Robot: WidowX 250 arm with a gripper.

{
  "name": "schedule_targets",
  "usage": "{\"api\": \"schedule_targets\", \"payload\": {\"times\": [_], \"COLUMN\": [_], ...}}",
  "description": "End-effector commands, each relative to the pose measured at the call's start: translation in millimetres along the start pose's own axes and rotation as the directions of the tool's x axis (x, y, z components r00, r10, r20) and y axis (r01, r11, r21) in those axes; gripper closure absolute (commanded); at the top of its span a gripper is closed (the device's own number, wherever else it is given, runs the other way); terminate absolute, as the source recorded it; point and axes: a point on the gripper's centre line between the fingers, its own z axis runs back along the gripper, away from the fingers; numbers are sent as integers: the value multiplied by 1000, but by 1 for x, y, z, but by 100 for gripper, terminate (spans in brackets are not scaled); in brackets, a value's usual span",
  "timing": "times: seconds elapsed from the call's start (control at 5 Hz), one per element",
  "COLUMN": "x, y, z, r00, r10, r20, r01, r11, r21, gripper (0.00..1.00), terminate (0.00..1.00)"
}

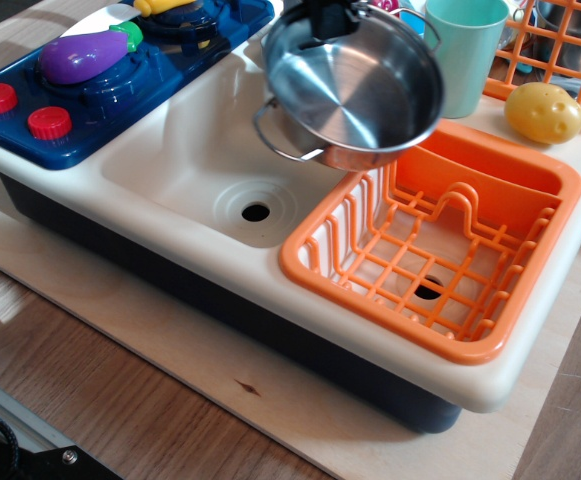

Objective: Put pan from sink into drying rack

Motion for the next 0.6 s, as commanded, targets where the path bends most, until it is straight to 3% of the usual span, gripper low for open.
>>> {"api": "schedule_targets", "payload": {"times": [0.0,0.2,0.4], "x": [14,16,13], "y": [-37,-55,-59], "z": [12,4,1], "r00": [990,979,975], "r10": [121,182,186], "r20": [77,87,126], "r01": [-125,-186,-190], "r11": [991,982,982], "r21": [48,31,18], "gripper": [100,100,0], "terminate": [0,0,100]}}
